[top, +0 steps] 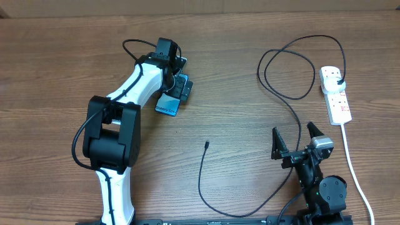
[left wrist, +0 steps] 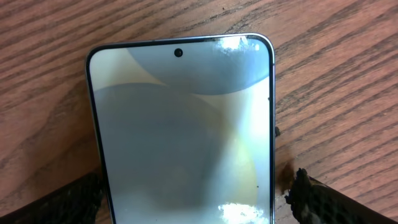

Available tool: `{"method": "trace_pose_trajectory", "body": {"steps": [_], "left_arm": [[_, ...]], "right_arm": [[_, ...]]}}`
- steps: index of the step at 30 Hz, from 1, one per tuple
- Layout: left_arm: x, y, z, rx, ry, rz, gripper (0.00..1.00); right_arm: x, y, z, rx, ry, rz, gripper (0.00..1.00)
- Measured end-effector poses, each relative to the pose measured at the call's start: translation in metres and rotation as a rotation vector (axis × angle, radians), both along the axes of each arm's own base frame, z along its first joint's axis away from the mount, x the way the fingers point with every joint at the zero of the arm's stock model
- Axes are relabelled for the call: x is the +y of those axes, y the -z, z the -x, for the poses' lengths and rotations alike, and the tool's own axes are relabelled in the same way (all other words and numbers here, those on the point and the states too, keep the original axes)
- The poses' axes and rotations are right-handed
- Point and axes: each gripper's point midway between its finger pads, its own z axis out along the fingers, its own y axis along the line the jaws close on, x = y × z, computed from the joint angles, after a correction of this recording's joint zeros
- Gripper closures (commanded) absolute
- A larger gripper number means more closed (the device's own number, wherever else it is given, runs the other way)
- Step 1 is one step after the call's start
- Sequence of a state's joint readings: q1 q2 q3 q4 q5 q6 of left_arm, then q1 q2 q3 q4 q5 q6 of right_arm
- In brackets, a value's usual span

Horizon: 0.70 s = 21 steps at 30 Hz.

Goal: Plug charger to phone and switch on socket
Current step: 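Lower the left gripper and grasp the phone's top edge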

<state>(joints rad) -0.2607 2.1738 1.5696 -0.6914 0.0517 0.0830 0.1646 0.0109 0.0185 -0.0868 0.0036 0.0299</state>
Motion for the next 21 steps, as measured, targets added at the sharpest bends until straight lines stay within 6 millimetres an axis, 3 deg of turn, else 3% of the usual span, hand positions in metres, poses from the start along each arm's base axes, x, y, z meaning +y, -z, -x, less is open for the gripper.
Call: {"method": "trace_pose_trajectory", "body": {"steps": [3, 12, 15, 21], "left_arm": [[0.001, 0.000, 0.001, 0.004, 0.001, -0.004, 0.14], [0.004, 0.001, 0.016, 0.060, 0.013, -0.023, 0.26], [0.005, 0.002, 0.021, 0.084, 0.015, -0.029, 0.47], [0.011, 0.002, 0.040, 0.161, 0.022, -0.051, 0.47]], "right_arm": [[0.000, 0.000, 0.000, 0.000, 0.000, 0.000, 0.00], [0.000, 0.000, 0.000, 0.001, 0.000, 0.001, 0.00], [0.000, 0.000, 0.000, 0.001, 0.000, 0.000, 0.00], [0.000, 0.000, 0.000, 0.002, 0.000, 0.000, 0.00]]}}
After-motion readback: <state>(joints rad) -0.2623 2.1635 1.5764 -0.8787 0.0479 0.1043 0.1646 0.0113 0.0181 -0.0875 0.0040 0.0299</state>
